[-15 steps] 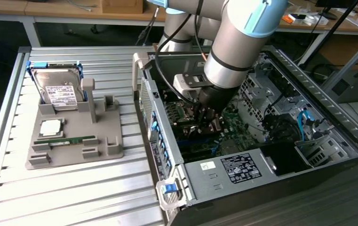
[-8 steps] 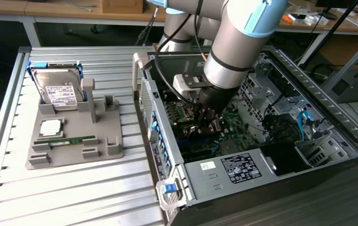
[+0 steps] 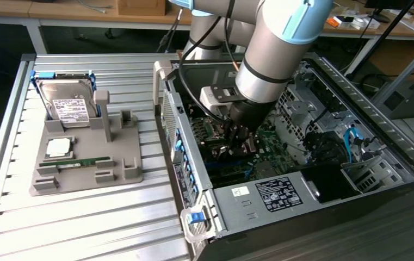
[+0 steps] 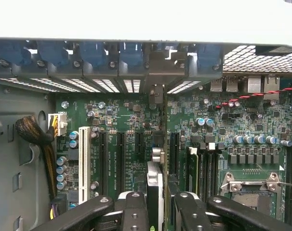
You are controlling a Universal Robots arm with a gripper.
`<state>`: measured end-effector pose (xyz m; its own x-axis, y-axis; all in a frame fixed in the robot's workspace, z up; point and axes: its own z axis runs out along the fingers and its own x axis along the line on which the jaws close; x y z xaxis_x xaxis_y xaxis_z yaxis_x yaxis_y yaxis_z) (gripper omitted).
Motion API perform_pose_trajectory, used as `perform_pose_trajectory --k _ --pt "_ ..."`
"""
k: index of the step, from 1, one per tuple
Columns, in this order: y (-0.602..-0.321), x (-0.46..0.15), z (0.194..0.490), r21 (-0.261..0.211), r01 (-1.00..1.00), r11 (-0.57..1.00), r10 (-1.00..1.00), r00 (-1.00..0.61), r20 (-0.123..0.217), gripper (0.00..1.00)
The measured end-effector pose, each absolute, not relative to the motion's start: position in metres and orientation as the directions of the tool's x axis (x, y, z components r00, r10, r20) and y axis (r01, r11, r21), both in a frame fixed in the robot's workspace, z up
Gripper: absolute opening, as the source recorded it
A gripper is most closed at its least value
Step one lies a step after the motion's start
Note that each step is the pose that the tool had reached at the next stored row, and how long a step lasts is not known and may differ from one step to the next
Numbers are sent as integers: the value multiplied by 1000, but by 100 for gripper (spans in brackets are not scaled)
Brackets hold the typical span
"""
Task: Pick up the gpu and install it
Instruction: 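Insert the gpu into the slot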
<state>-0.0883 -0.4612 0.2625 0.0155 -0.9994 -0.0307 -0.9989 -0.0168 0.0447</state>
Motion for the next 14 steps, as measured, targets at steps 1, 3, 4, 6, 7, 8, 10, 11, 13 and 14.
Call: perform_pose_trajectory --k 1,3,4,6,7,8,10,11,13,14 --pt "-461 -88 262 45 -999 -16 -999 15 -31 27" --pt "-461 -88 262 45 -999 -13 -999 12 -30 27" --pt "-461 -88 262 45 -999 -13 -1000 11 -29 27" --pt "-461 -88 261 45 -999 -13 -1000 11 -29 27" --pt "-461 -88 261 45 -999 -13 -1000 11 -29 27" --pt "-461 -88 260 45 -999 -13 -1000 11 -29 27" --pt "-461 -88 259 45 -999 -13 -1000 11 -29 27" --pt "-461 -88 259 45 -999 -13 -1000 11 -29 27" --pt "-461 -88 258 45 -999 -13 -1000 11 -29 27" --pt "-461 -88 258 45 -999 -13 -1000 11 -29 27"
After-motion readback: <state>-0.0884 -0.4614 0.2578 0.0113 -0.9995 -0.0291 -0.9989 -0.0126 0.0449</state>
